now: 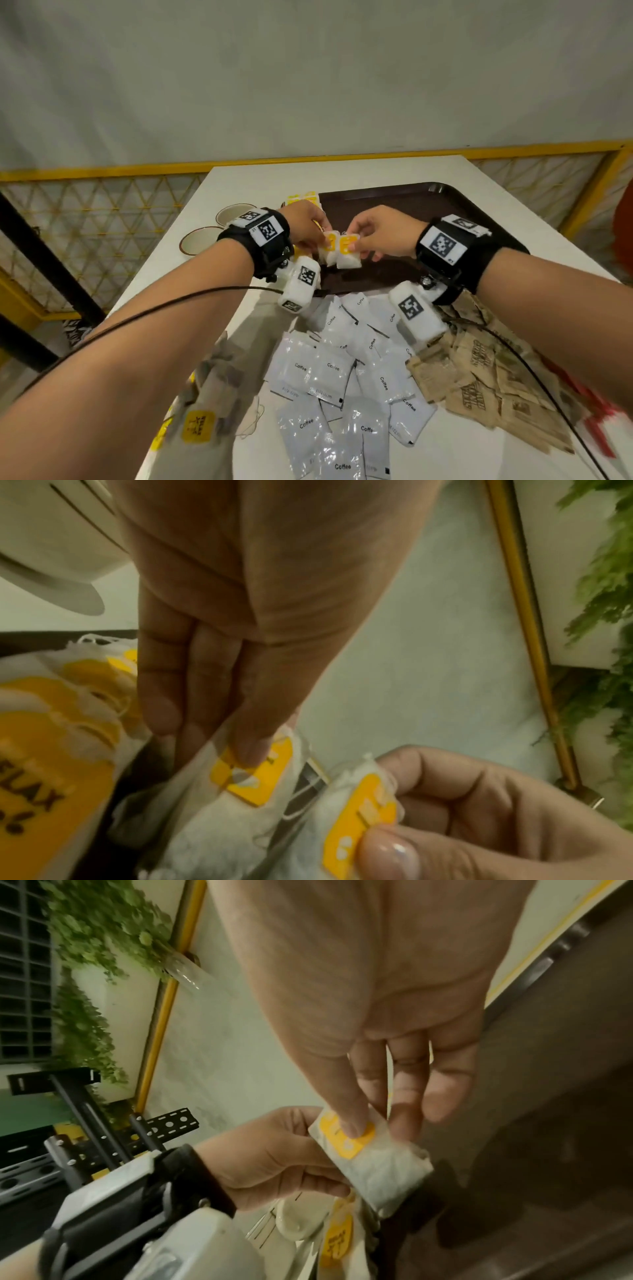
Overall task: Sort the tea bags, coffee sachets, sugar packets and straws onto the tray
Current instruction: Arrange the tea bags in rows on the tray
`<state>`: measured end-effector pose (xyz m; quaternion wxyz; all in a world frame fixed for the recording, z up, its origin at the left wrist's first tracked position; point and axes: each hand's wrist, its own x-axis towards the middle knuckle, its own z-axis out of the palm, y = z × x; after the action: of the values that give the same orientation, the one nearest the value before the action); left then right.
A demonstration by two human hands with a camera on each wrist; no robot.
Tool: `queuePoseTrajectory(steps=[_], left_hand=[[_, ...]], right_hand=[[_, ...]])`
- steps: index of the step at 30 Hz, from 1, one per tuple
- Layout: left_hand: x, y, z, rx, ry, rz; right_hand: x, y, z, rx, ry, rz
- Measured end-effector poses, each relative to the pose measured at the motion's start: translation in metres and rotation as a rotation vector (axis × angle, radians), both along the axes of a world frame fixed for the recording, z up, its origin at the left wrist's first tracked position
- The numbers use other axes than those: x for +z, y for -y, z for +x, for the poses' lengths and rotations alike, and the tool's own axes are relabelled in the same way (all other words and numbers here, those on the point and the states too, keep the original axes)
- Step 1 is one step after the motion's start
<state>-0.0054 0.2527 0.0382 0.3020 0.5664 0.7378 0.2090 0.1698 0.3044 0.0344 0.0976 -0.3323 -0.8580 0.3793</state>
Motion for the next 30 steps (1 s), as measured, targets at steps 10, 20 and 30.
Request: queuePoseTrajectory(steps=[10, 20, 30], left_hand=[[-0.009, -0.014, -0.008, -0.084, -0.222, -0.031], [-0.006, -0.015, -0.025, -0.053, -0.216, -0.001], [-0.008, -0.021, -0.028, -0.020, -0.261, 0.023]], right_hand=[[-0.024, -0.001, -0.034, 0.008, 0.046, -0.074], [-0.025, -0.014, -0.027, -0.128, -0.075, -0.119], [-0.031, -0.010, -0.038, -0.098, -0.081, -0.185]])
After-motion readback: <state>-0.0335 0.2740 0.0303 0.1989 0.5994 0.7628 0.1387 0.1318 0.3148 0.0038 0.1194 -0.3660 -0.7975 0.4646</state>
